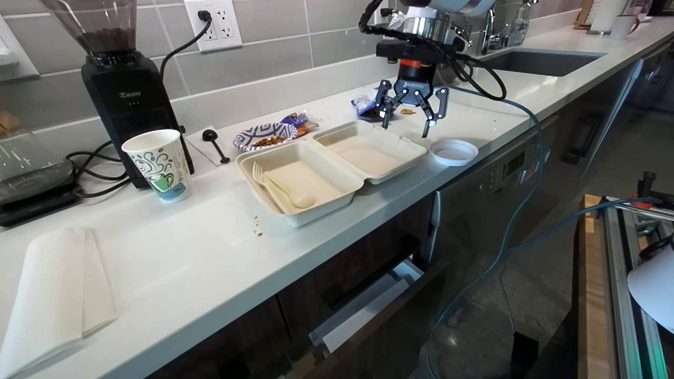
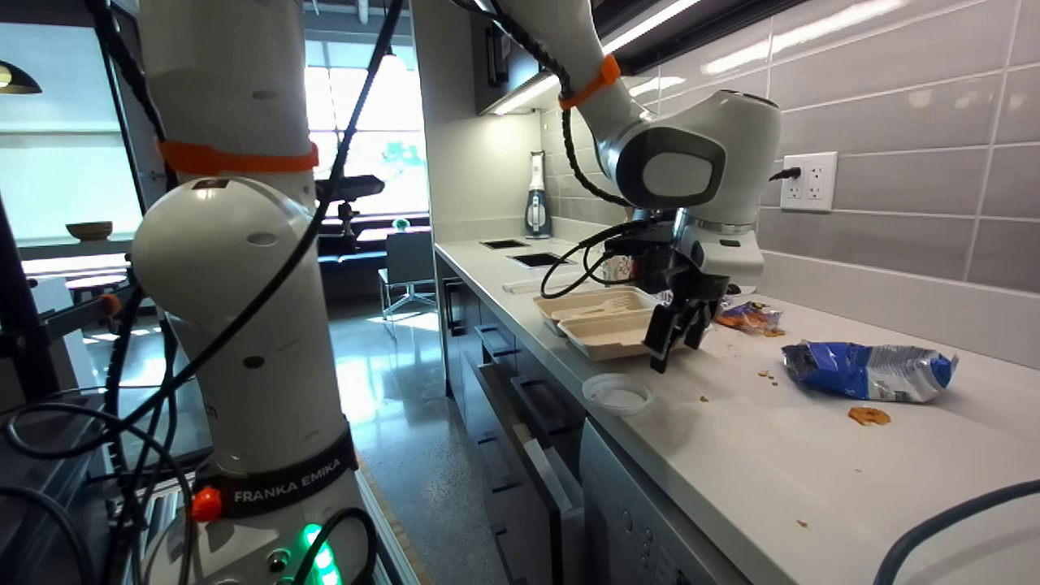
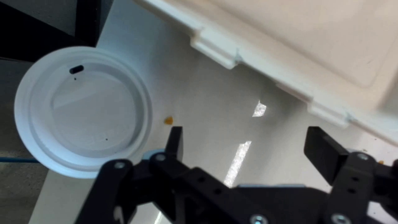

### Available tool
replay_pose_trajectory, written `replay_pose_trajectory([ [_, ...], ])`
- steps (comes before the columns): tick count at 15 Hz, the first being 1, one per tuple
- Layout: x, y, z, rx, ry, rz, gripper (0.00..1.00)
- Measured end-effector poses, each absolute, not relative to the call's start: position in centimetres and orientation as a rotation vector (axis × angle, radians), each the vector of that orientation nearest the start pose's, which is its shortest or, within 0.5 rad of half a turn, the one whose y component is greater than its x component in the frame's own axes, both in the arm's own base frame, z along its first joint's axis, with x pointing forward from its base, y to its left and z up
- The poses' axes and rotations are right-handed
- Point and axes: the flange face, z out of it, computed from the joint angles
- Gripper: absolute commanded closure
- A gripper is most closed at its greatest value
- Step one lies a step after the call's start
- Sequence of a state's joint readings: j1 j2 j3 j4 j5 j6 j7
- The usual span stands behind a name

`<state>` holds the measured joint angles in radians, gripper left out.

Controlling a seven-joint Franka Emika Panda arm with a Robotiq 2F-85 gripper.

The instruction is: Close the takeaway pack

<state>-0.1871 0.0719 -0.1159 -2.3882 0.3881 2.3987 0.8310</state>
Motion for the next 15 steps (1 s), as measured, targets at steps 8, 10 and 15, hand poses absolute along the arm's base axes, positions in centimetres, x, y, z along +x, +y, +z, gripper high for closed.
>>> replay_pose_trajectory([
  [8,47.2,-15.3,27.5,-2.023,1.992,0.221,0.0],
  [10,47.2,-15.3,27.5,-1.981,1.99,0.227,0.0],
  [15,46.9,-15.6,27.2,-1.938,1.986,0.253,0.0],
])
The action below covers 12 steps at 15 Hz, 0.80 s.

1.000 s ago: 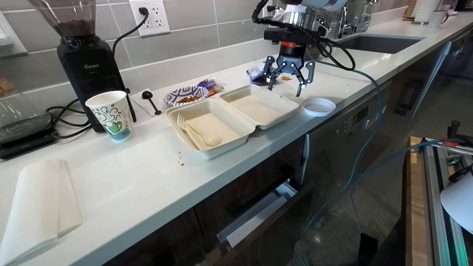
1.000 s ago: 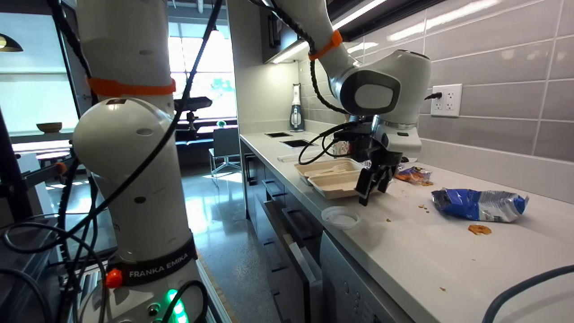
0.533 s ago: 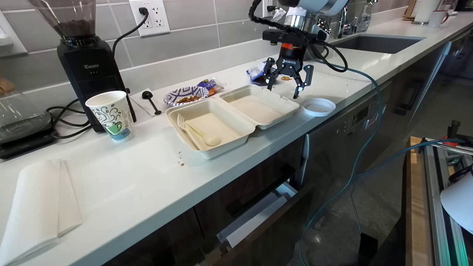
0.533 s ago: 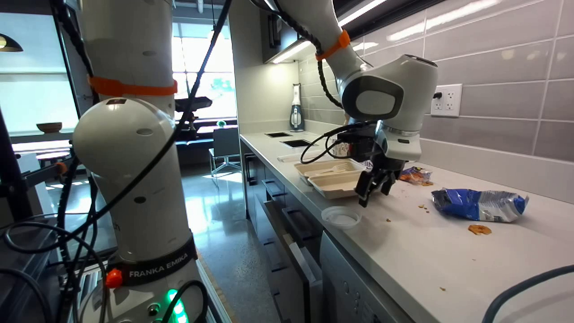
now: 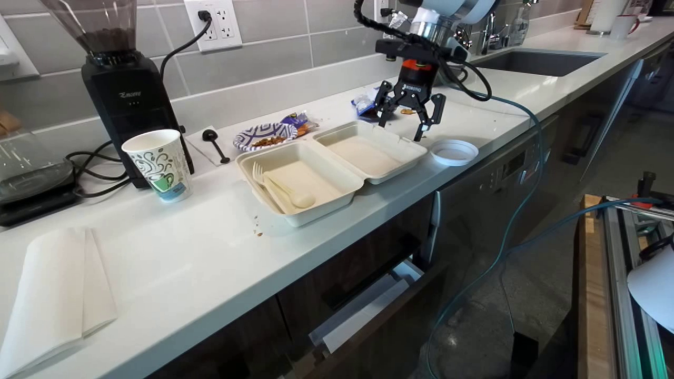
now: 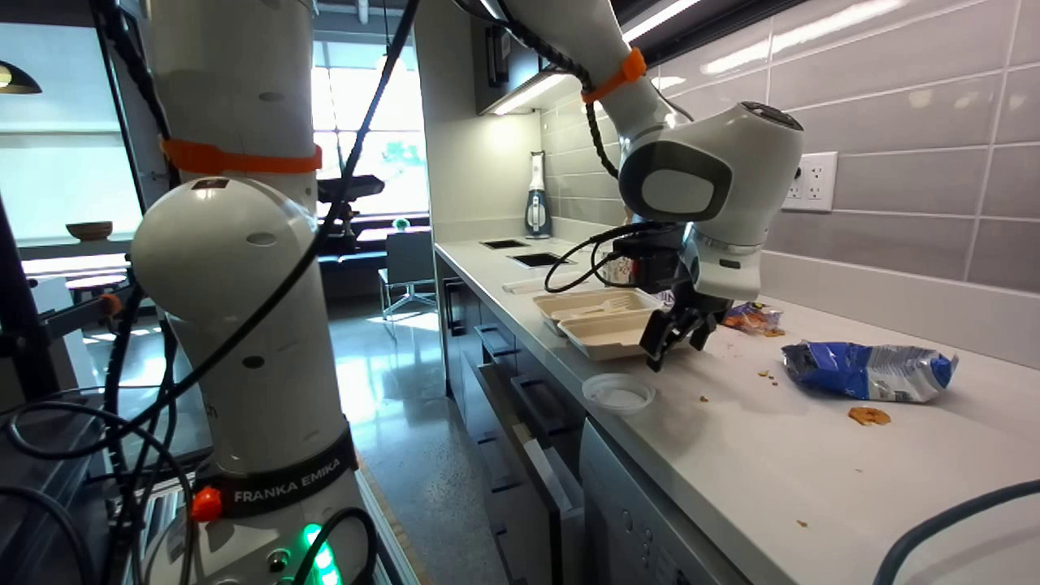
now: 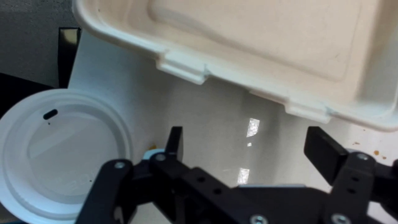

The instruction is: Close the takeaway pack

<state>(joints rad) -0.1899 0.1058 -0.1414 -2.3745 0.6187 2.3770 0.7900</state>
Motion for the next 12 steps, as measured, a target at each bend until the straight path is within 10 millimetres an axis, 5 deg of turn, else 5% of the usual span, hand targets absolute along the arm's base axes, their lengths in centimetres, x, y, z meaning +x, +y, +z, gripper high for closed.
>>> replay_pose_trajectory([
  [12,47.4,-15.0,25.9,-1.827,1.965,0.44,0.0],
])
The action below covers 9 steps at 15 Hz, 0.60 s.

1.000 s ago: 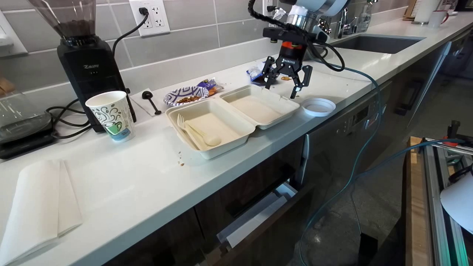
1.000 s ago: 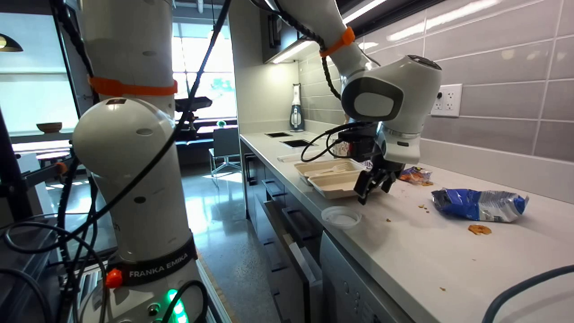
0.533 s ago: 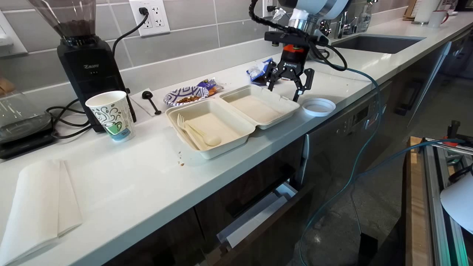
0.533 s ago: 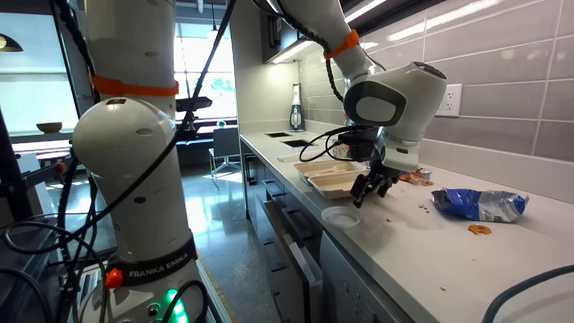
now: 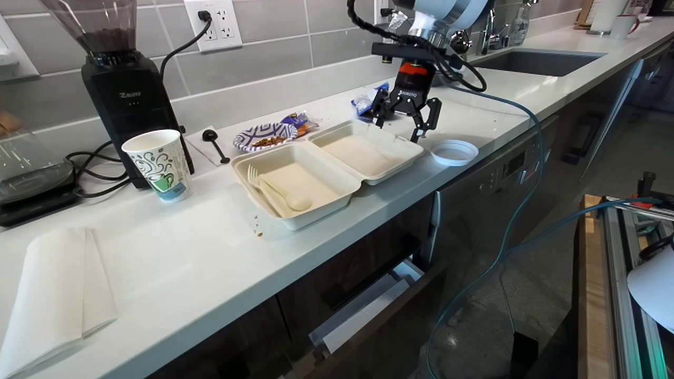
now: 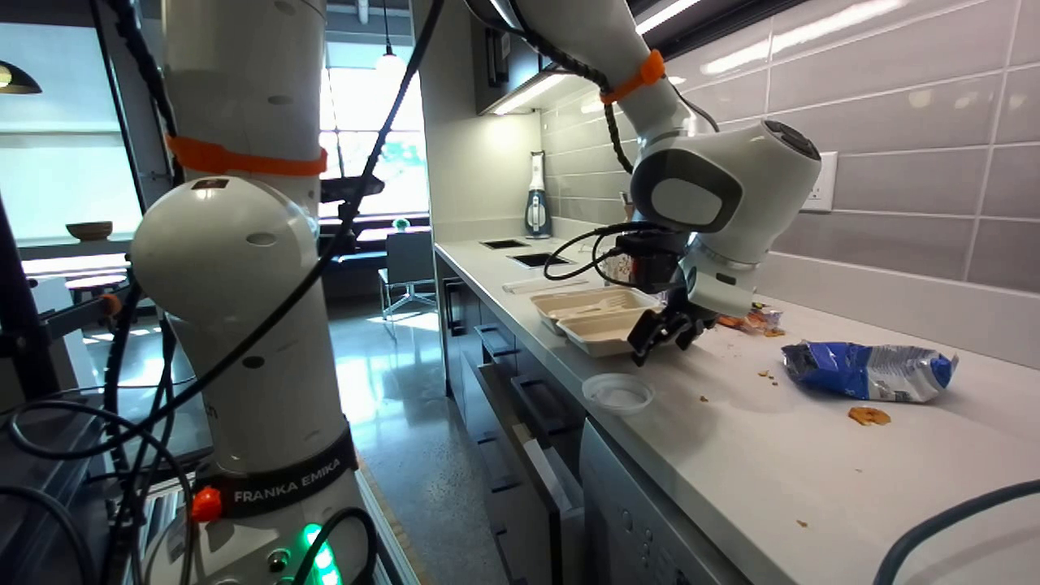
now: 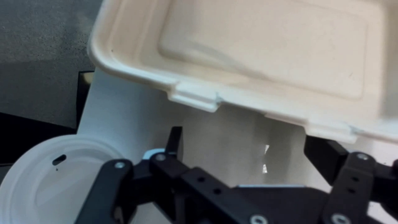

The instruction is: Close the takeaway pack

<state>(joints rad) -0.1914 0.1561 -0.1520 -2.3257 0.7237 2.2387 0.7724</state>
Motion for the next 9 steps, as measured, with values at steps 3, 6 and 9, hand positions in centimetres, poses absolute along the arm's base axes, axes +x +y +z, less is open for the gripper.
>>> replay_pose_trajectory([
  [3,47.74,-14.9,25.97,-1.793,1.945,0.441,0.0],
  [6,48.01,-14.9,26.0,-1.759,1.942,0.438,0.0],
  [9,48.26,-14.88,26.17,-1.727,1.939,0.437,0.0],
])
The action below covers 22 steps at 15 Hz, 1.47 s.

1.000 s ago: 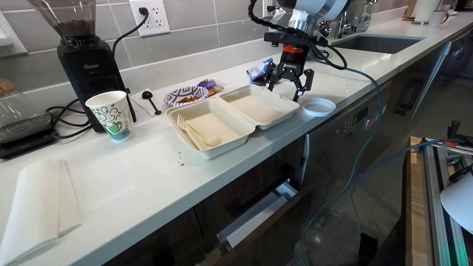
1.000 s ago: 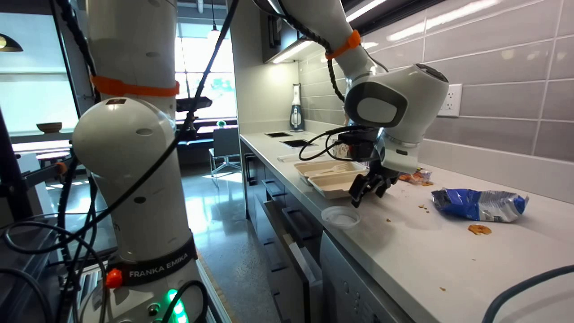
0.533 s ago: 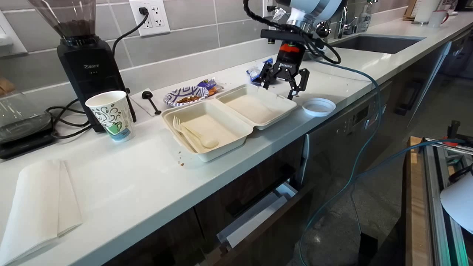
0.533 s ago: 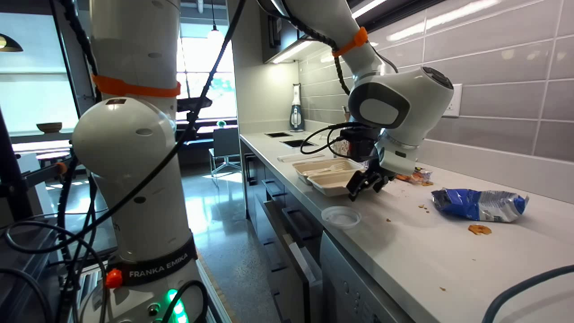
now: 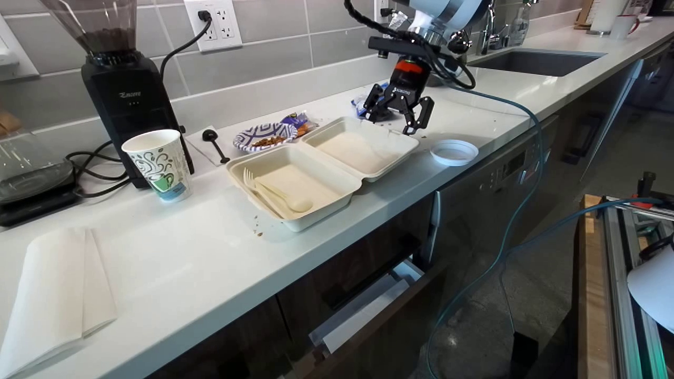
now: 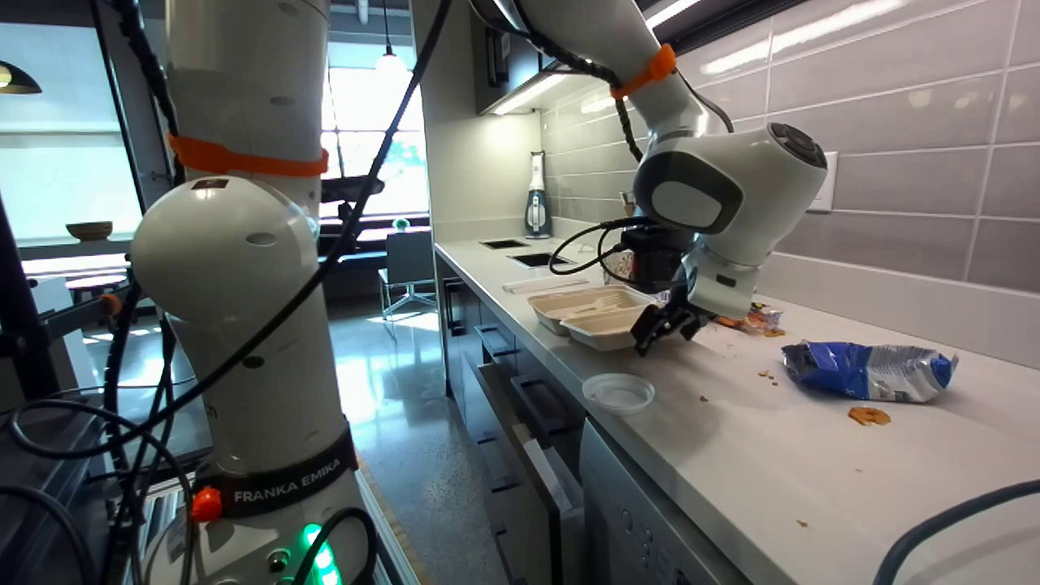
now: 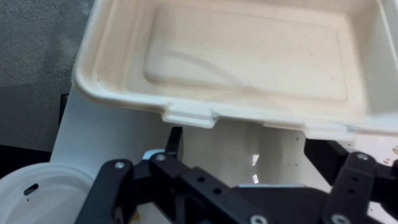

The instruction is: Close the takeaway pack

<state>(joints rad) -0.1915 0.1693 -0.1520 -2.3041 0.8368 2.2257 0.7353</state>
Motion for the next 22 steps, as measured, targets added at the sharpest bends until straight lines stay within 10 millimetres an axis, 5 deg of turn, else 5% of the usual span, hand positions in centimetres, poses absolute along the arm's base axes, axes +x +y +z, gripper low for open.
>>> replay_pose_trajectory([
  [22,49.9,-13.4,30.2,-1.76,1.786,0.411,0.0],
])
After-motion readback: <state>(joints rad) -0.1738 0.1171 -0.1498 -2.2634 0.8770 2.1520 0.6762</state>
